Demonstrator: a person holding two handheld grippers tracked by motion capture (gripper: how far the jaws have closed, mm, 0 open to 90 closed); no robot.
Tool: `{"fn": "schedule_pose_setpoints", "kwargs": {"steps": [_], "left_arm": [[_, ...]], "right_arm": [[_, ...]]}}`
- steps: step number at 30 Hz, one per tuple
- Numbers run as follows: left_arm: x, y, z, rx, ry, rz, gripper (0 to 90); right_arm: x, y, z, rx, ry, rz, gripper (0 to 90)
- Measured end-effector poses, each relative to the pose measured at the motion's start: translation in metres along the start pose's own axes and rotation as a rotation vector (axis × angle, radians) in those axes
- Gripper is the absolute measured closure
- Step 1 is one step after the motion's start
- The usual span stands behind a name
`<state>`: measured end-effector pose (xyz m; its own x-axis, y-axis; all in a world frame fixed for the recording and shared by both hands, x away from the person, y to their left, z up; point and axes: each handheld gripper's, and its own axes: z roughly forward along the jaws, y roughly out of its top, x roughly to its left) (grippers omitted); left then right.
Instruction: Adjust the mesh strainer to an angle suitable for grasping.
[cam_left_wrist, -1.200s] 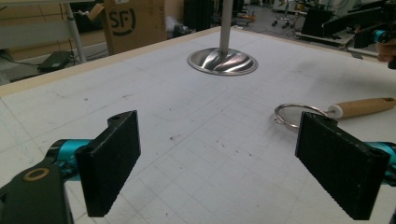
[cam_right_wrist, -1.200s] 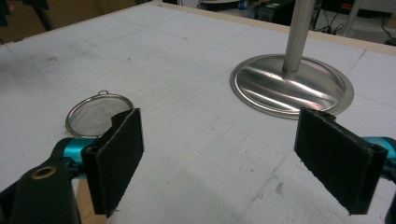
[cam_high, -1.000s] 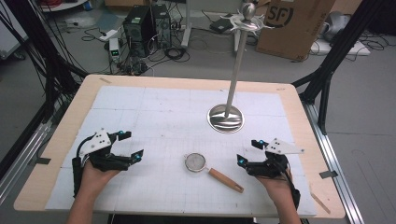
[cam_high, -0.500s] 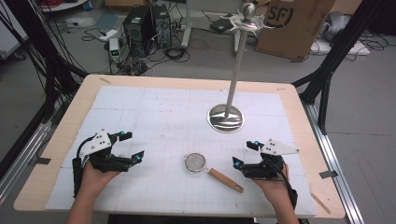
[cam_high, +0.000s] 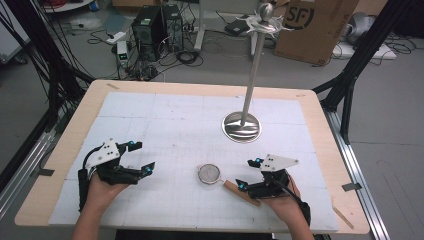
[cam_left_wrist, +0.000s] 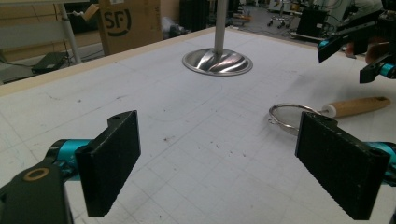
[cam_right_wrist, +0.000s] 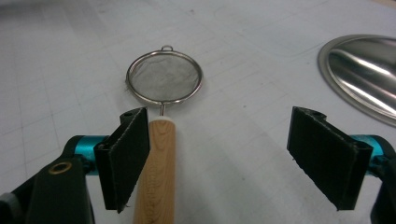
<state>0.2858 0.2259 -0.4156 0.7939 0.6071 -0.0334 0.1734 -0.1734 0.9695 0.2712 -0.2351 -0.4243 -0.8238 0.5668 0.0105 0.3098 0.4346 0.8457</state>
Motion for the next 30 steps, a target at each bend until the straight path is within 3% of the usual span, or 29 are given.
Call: {"fn": "schedule_pose_setpoints", "kwargs": {"steps": [10, 14, 20, 30], "left_arm": [[0.001, 0.000, 0.000, 0.007, 0.009, 0.002, 14.8], [0.000, 0.000, 0.000, 0.005, 0.009, 0.003, 14.9], [0.000, 0.000, 0.000, 0.003, 0.008, 0.002, 14.8], [0.000, 0.000, 0.000, 0.005, 0.008, 0.002, 14.8]], "right_arm": [[0.010, 0.002, 0.013, 0.102, 0.033, -0.032, 25.8], [0.016, 0.002, 0.020, 0.165, 0.061, -0.068, 31.8], [0.021, 0.004, 0.020, 0.194, 0.099, -0.082, 51.0], [0.027, 0.004, 0.028, 0.285, 0.079, -0.120, 57.6]]}}
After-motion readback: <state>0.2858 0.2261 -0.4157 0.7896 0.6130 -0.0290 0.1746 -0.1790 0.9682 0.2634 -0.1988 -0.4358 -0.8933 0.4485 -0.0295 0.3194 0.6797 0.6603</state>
